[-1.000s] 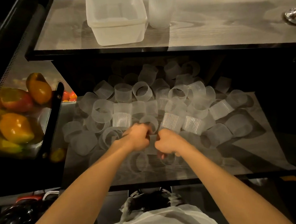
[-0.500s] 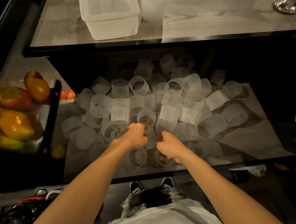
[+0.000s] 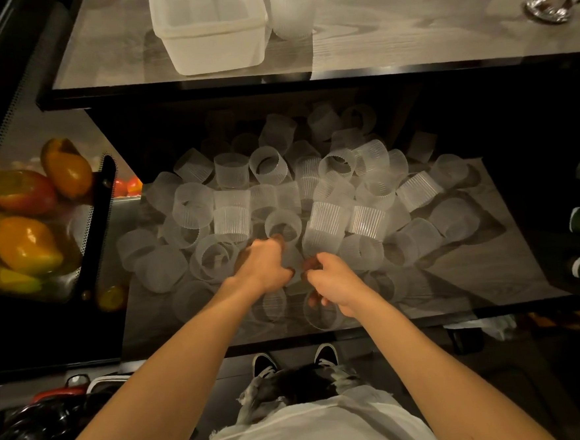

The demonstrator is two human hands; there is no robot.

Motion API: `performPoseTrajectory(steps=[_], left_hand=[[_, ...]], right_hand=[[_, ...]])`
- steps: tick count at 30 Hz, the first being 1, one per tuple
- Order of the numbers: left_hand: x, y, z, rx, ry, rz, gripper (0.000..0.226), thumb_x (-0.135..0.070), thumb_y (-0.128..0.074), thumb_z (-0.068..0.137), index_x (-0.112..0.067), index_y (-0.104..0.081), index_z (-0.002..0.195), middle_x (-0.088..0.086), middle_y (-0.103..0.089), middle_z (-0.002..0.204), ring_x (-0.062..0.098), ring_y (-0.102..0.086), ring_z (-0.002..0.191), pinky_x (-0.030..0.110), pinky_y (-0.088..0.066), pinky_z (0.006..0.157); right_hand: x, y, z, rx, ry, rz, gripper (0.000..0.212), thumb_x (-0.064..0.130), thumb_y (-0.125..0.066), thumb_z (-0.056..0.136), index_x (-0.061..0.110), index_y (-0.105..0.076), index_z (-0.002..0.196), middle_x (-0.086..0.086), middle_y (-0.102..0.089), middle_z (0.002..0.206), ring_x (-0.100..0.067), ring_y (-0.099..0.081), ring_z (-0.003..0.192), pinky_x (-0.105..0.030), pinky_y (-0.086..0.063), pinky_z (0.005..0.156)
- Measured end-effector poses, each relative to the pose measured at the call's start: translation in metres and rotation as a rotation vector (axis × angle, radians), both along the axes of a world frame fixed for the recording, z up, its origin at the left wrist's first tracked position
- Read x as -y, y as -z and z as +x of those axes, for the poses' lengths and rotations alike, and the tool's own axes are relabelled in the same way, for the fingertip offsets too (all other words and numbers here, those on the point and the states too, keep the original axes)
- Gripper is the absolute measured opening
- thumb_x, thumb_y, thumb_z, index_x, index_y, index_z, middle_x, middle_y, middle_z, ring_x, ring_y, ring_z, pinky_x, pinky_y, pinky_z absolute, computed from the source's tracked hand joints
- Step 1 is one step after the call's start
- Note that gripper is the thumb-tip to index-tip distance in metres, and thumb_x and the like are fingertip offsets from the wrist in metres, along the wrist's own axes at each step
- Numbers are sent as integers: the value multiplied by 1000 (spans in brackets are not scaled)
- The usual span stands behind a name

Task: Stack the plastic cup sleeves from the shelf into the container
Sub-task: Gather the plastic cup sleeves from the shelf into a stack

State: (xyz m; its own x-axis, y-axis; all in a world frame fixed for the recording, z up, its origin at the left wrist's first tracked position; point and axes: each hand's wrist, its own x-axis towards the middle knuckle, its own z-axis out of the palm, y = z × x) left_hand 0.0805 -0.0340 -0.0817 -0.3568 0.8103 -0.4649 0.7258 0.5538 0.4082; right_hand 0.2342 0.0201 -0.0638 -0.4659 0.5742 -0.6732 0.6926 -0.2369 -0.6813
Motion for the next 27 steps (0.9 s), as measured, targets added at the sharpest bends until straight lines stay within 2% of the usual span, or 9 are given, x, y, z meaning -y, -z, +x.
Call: performPoseTrajectory(steps=[4, 6, 9, 12, 15, 18, 22, 25, 27], left_hand=[[-2, -8, -3, 52, -33, 16, 42, -35, -74, 76, -19, -57, 111, 2, -60, 103, 22, -65, 88, 41, -61, 77], [-4, -16, -5, 60, -40, 17, 36, -39, -73, 74, -17, -61, 99, 1, -66, 90, 19, -67, 79, 38, -61, 69], [-11, -29, -12, 48, -1, 33, 34, -39, -75, 75, -14, -65, 95, -3, -65, 81, 24, -69, 81, 34, -57, 63], [-16, -40, -26, 77, -19, 73, 63, -42, -79, 72, -16, -61, 127, -5, -63, 99, 19, -65, 95, 35, -58, 82], [-16, -48, -38, 96, -89, 127, 70, -37, -84, 70, -17, -55, 130, -5, -60, 108, 15, -61, 100, 35, -58, 88], [-15, -45, -39, 83, -183, 236, 64, -23, -86, 68, -16, -53, 123, -6, -58, 100, 15, -61, 93, 32, -57, 80], [-14, -30, -35, 119, -324, 298, 64, -7, -83, 68, -17, -50, 122, -7, -55, 98, 8, -58, 86, 17, -47, 64], [-15, -20, -33, 148, -369, 266, 72, -10, -79, 67, -16, -51, 133, 0, -62, 115, 19, -63, 105, 30, -57, 84], [-15, -12, -34, 164, -384, 238, 72, -13, -78, 66, -18, -51, 133, 2, -65, 117, 22, -65, 108, 38, -58, 92]], right_hand=[[-2, -3, -1, -46, 86, 21, 12, 10, -51, 100, 12, -55, 111, -5, -64, 104, -17, -67, 61, -27, -48, 50], [-5, 1, -2, -45, 159, 112, 10, 12, -57, 97, 10, -62, 106, -9, -71, 99, -21, -72, 68, -39, -61, 68], [-9, 2, -4, -54, 200, 214, 7, 17, -63, 88, 18, -65, 94, -5, -75, 89, -24, -73, 84, -51, -60, 86], [-13, -4, -8, -98, 220, 250, 10, 16, -66, 88, 20, -66, 97, -2, -75, 92, -19, -71, 88, -45, -60, 85], [-16, -15, -15, -152, 185, 347, 9, 16, -66, 92, 21, -65, 98, 1, -72, 90, -14, -69, 83, -31, -57, 73], [-16, -23, -24, -190, 83, 477, 6, 15, -63, 95, 19, -64, 99, 2, -68, 86, -10, -63, 75, -23, -50, 65], [-16, -17, -36, -175, -34, 601, 9, 13, -61, 94, 16, -65, 102, 5, -64, 79, -9, -55, 58, -27, -48, 57], [-15, -9, -41, -122, -115, 643, 13, 10, -59, 94, 11, -67, 104, 4, -60, 67, -12, -55, 58, -27, -44, 59], [-15, -6, -44, -85, -171, 665, 16, 10, -60, 94, 8, -69, 107, -2, -64, 77, -19, -62, 71, -33, -52, 68]])
